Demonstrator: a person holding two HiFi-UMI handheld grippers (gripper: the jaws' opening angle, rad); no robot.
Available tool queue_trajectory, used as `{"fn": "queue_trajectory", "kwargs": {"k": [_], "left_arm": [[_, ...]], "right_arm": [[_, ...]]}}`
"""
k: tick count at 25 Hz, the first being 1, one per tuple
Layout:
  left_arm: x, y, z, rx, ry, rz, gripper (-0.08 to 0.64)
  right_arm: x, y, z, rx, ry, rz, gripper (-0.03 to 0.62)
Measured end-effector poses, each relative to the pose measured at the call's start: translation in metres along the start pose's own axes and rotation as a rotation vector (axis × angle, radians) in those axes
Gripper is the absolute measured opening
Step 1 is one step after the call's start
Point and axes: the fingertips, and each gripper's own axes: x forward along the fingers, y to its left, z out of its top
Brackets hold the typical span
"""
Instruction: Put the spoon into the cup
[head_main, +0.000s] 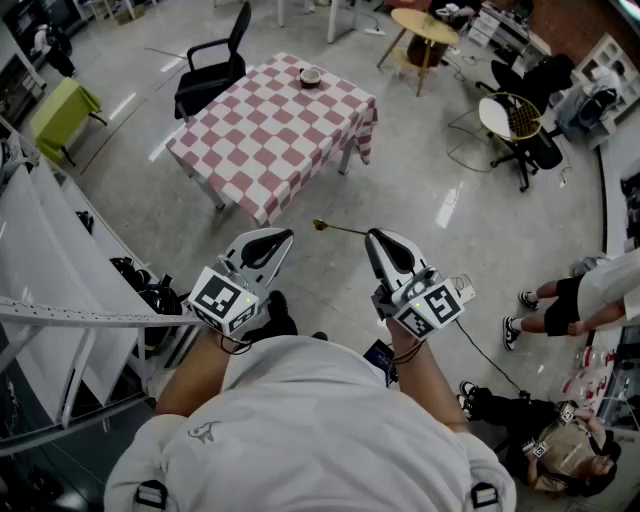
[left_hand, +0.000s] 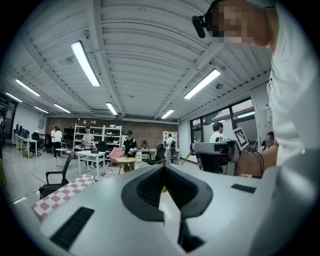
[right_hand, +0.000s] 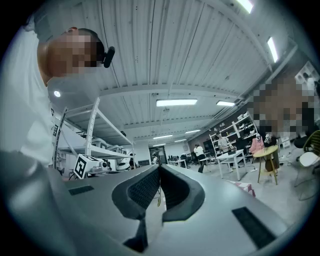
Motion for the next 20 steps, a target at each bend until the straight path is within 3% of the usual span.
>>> {"fn": "queue_trajectory", "kwargs": {"k": [11,20], "left_arm": [[0.003,0.036,0.005,-0.001,-0.016,-0.007,0.014],[0.016,0.102,0.005,-0.010,-0.040,-0.065,0.014]], "right_arm": [[0.033,-0.008,-0.002,-0.014,0.013,0.001,0.034],[0.096,-0.032,-0.001,-0.034,-0.003,-0.037,0.034]]}}
